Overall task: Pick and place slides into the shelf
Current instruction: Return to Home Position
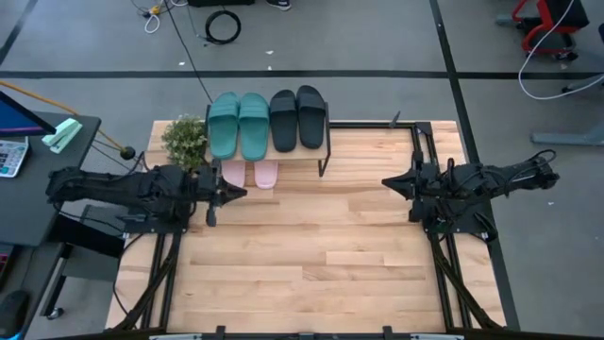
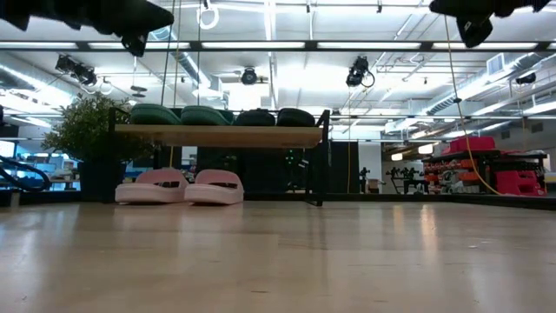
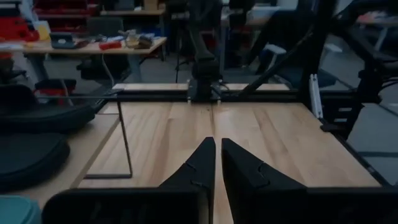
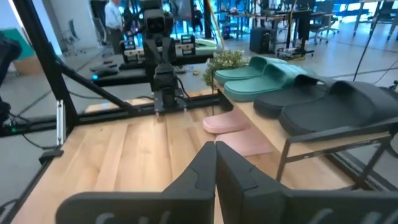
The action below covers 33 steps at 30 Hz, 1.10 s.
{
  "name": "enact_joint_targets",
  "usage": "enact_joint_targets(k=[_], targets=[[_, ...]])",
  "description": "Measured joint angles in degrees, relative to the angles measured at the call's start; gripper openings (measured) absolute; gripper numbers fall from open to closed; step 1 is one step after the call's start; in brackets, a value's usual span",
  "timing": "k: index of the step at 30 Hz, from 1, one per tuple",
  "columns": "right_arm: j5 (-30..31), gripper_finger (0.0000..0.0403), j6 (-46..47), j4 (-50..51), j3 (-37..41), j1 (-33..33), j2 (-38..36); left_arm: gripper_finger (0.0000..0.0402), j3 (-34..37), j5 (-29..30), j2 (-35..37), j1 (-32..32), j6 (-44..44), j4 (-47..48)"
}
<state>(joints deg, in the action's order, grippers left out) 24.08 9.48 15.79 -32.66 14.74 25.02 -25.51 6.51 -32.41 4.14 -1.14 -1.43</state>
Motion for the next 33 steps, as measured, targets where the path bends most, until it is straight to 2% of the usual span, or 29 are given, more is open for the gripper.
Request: enact_joint_targets(k=[3, 6, 10, 17, 19, 25, 30, 33], targets=[[0.0, 0.0009, -0.07, -6.89, 4.51, 0.0, 0.0, 0.0036, 3.19, -2.48, 2.12, -1.32, 0.3, -3.11], [0.04, 0.0009, -0.28, -11.72, 8.43, 0.0, 0.0, 0.0033, 5.81, -2.65, 3.81, -2.56, 0.14, -4.85], [0.06, 0.0009, 3.89, -17.78, 14.07, 0.0, 0.0, 0.0027, 9.86, -2.68, 5.23, -3.37, -2.18, -7.16], [0.04, 0.001, 5.45, -38.22, 27.35, 0.0, 0.02, 0.0026, 19.53, -3.66, 5.54, -3.37, -4.21, -22.18], [0.05, 0.001, 5.5, -41.69, 29.81, 0.0, 0.02, 0.003, 20.7, -3.67, 5.54, -3.37, -4.2, -23.91], [1.12, 0.001, 5.94, -42.71, 32.08, 0.0, 0.0, 0.0036, 20.78, -3.66, 5.83, -3.8, -3.67, -23.88], [3.7, 0.001, 3.98, -43.14, 31.6, -0.02, -0.58, 0.0029, 20.8, -0.38, 9.69, -7.98, -4.73, -23.46], [3.17, 0.001, 3.95, -42.61, 31.6, -0.02, -1.69, 0.0024, 20.8, -2.59, 11.82, -9.71, -5.84, -21.97]])
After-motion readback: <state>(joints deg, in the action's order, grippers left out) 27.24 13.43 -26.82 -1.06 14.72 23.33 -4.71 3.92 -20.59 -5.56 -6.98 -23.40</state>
